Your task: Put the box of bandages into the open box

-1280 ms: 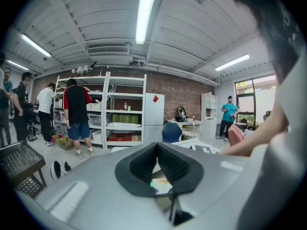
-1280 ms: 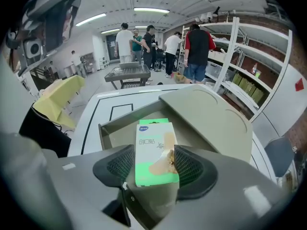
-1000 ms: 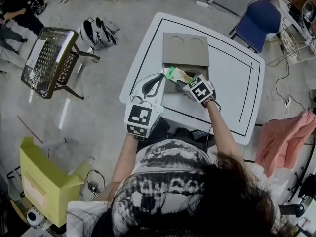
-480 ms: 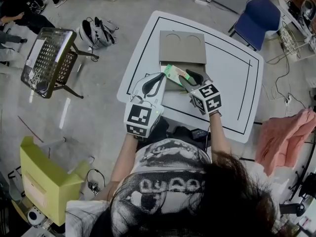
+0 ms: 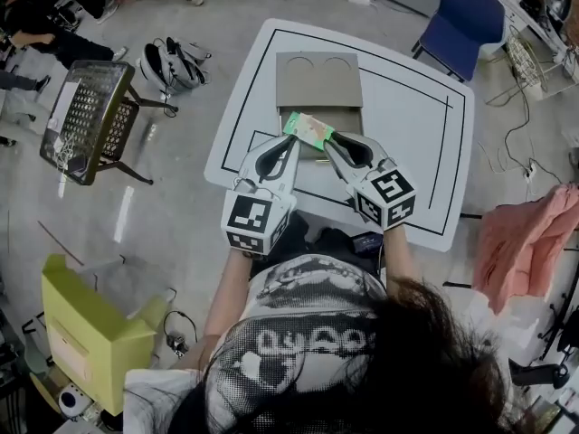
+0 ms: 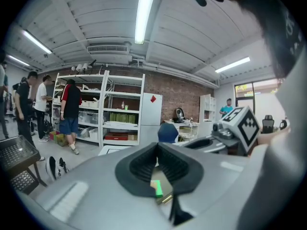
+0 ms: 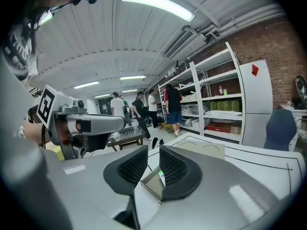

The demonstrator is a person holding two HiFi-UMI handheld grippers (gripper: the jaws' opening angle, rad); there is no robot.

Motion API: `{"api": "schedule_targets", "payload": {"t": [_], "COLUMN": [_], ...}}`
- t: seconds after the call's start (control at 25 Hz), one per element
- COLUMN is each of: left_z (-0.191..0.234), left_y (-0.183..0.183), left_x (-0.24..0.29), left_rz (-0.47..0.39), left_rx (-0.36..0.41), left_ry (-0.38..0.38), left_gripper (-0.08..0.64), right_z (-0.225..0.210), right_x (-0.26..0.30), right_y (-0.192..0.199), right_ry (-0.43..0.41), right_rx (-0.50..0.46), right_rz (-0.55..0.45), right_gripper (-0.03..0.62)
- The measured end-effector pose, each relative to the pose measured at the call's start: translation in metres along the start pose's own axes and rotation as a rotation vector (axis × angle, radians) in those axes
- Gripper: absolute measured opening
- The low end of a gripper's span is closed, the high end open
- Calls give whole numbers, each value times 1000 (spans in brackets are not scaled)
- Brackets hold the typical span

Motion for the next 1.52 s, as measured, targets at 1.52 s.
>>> {"api": "schedule_targets", "payload": {"t": [1.52], "left_z": [-140], "left_y": [26], "left_x": [-39], "left_rz": [29], "left_rx": [-12], "left_ry": [-65], "left_gripper": [0], "right_z": [20], "right_x": [-157], "right_y": [36], "right_ry": [-57], "right_rx": [37], "right_rz": [-71], "right_gripper": [-8]}}
Point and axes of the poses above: the fingertips, and each gripper's own axes: x forward along the fingers, z to its left, y out of its underside, the point moved 2 cm from there along -x, backward along the fingers, and after that the axes turned 9 degrees about y, right-handed, at the moved point
